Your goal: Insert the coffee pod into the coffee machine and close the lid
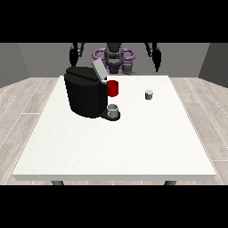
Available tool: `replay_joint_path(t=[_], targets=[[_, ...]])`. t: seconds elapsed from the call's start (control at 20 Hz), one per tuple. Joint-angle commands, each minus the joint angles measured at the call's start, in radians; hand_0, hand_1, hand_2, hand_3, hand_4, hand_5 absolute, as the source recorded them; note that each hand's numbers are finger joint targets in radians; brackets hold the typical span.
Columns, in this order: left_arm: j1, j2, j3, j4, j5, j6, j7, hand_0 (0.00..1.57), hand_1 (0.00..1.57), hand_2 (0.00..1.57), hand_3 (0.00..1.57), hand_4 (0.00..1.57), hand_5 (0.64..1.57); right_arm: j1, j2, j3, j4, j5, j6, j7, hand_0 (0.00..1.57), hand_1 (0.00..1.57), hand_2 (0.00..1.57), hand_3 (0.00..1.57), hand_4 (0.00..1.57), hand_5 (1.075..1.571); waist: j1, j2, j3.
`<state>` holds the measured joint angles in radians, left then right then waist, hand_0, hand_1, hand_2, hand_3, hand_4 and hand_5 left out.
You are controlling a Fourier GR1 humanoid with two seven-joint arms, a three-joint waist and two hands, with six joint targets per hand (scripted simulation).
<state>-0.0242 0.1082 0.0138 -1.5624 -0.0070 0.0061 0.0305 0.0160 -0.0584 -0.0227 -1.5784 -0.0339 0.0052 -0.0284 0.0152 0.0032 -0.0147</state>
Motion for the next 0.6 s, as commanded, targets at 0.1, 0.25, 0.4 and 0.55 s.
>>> replay_joint_path(t=[0.1,0.25,0.4,0.55], targets=[[0.013,0.013,0.031,-0.01,0.067,-0.077,-0.074,0.0,0.0,0.0,0.0,0.28,1.571,0.015,0.009,0.016,0.055,0.043,-0.02,0.003,0.0,0.0,0.0,0.0,0.13,1.571,0.014,-0.022,0.0146],[0.035,-0.007,0.033,0.032,0.082,-0.105,-0.207,0.0,0.0,0.0,0.0,0.28,1.571,0.06,-0.033,0.021,0.029,0.03,0.039,0.022,0.0,0.0,0.0,0.0,0.13,1.571,-0.027,-0.031,0.0143],[0.089,0.046,0.041,0.036,0.07,-0.156,-0.237,0.0,0.0,0.0,0.0,0.24,1.571,0.032,0.042,-0.038,-0.021,0.038,-0.112,-0.029,0.0,0.0,0.0,0.0,0.09,1.571,-0.024,-0.064,0.0143],[0.077,0.075,0.02,0.025,0.001,-0.16,-0.239,0.0,0.0,0.0,0.0,0.32,1.571,0.017,0.043,-0.047,0.017,0.028,-0.117,-0.047,0.0,0.0,0.0,0.0,0.14,1.571,-0.01,-0.045,0.0147]])
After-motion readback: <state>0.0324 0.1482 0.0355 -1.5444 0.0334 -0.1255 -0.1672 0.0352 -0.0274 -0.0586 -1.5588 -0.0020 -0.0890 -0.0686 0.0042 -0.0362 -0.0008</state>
